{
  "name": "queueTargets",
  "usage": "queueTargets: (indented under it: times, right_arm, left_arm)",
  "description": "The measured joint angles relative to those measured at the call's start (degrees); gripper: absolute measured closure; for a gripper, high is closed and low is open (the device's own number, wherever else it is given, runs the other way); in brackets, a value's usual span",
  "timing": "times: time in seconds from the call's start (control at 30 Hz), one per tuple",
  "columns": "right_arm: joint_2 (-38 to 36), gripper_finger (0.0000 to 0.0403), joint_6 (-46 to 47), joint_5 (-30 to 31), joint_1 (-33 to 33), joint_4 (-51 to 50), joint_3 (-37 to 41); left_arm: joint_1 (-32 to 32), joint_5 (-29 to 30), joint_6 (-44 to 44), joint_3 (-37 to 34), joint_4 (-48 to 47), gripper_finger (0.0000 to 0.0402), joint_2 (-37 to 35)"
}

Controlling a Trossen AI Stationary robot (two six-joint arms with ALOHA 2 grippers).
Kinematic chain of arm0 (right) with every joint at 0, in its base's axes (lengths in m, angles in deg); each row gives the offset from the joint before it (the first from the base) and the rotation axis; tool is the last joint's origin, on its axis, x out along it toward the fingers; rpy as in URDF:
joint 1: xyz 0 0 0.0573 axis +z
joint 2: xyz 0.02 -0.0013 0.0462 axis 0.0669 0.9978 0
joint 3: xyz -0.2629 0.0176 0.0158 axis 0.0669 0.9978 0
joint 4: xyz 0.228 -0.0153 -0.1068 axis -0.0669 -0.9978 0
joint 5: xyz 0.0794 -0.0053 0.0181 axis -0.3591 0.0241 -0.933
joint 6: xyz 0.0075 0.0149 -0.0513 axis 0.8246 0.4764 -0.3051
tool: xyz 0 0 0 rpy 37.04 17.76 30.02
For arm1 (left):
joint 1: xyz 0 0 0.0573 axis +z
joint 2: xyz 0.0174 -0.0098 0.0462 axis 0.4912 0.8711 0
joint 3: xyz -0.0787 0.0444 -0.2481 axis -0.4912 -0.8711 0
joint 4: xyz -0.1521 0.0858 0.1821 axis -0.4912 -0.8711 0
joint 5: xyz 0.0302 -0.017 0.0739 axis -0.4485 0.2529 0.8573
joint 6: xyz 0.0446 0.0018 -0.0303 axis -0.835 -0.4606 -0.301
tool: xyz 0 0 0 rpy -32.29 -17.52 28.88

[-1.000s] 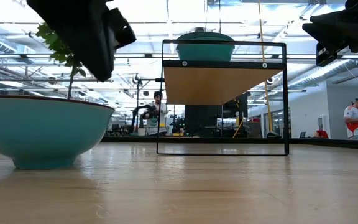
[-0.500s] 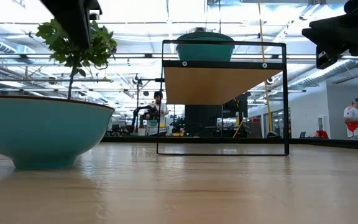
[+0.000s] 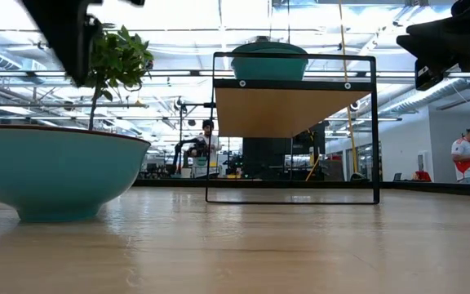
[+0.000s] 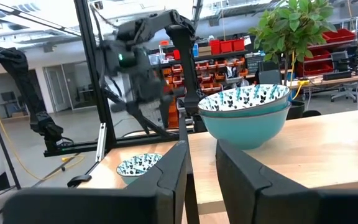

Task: Pick & Place Mini bowls
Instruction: Stack the blue patterned bowl on top of the blue patterned bowl on the shelf

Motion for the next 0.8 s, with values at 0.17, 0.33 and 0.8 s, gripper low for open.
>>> queueTargets:
  times: [0.17,0.33,0.8]
  right_arm:
    - [0.0,0.0328,0.0,0.0,0.0,0.0,0.0]
    - [0.0,0.0328,0.0,0.0,0.0,0.0,0.0]
    - [0.0,0.0328,0.0,0.0,0.0,0.5,0.0]
  left_arm:
    - [0.2,-2.0,3.4,-5.0,0.0,0.0156,1.0]
    - [0.2,-2.2,6.7,-8.7,1.9,0.0153,1.0]
    - [1.4,-7.0,4.8,-17.2,16.7,0.0178,1.0]
